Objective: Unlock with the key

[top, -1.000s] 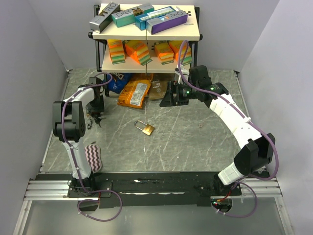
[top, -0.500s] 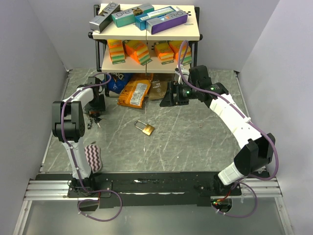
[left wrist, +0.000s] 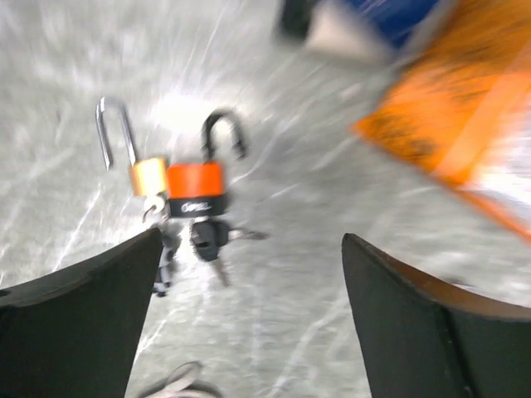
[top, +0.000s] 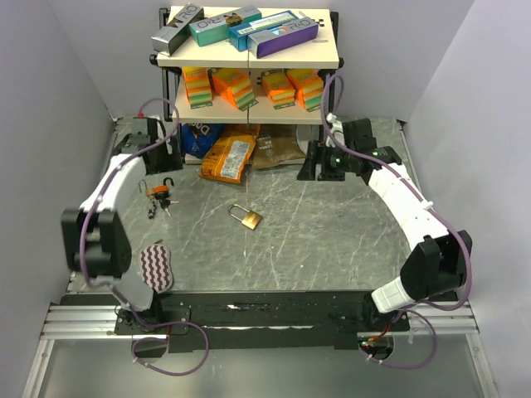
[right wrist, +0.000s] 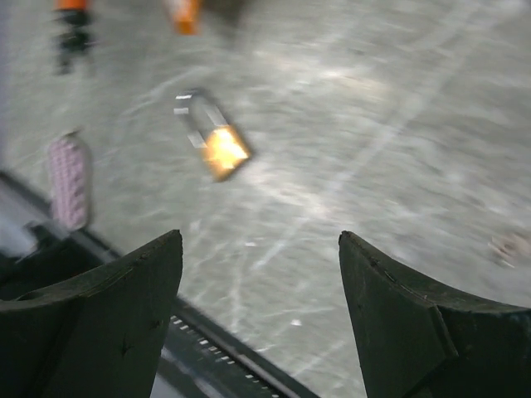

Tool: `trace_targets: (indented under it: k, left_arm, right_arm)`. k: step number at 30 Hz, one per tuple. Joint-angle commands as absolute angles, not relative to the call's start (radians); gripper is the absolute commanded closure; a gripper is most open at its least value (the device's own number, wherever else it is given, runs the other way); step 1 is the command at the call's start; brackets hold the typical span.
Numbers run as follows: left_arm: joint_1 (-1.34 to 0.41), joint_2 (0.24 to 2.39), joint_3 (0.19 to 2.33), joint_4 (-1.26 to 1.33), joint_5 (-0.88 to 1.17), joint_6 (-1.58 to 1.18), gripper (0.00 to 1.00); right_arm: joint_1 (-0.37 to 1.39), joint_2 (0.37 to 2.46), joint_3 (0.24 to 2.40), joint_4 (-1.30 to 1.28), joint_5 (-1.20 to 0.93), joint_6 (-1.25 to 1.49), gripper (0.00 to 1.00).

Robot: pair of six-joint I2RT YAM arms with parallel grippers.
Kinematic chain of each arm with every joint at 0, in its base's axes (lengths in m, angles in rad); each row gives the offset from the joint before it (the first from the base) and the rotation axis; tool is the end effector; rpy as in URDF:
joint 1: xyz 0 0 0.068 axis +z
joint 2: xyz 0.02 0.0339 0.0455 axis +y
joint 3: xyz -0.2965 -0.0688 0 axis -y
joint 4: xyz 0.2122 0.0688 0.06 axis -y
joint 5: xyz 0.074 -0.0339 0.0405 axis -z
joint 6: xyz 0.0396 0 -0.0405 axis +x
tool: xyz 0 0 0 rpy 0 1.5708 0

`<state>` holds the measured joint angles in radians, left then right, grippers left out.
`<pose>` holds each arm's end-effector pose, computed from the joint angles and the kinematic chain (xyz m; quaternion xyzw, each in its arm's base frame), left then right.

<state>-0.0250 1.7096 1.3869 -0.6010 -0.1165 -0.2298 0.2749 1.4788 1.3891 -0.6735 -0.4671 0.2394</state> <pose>0.3496 -0.0041 0.3063 -0.1152 0.9397 0.0144 0.3218 0.2728 0.0955 0.3739 -0.1068 0.8929 0.3030 0.3156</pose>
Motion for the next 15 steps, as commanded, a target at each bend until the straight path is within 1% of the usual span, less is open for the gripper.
trace_targets:
  k: [1, 4, 7, 11, 15]
  left_arm:
    - [-0.038, 1.481, 1.309, -0.450, -0.006, -0.276, 0.03]
    - [-0.054, 1.372, 1.218, -0.362, 0.073, -0.366, 0.01]
    - [-0.087, 1.319, 1.138, -0.310, 0.135, -0.458, 0.01]
    - [-0.144, 1.328, 1.013, -0.266, 0.199, -0.570, 0.02]
    - [-0.247, 1.354, 0.940, -0.209, 0.213, -0.627, 0.03]
  right_arm:
    - [0.206, 1.460, 1.307, -0.692, -0.280, 0.175, 0.18]
    - [0.172, 1.471, 1.247, -0.678, -0.203, 0.169, 0.18]
    - [0.149, 1.500, 1.214, -0.678, -0.152, 0.169, 0.18]
    - [0.098, 1.567, 1.206, -0.699, -0.088, 0.170, 0.18]
    - [0.049, 1.627, 1.215, -0.692, -0.100, 0.175, 0.20]
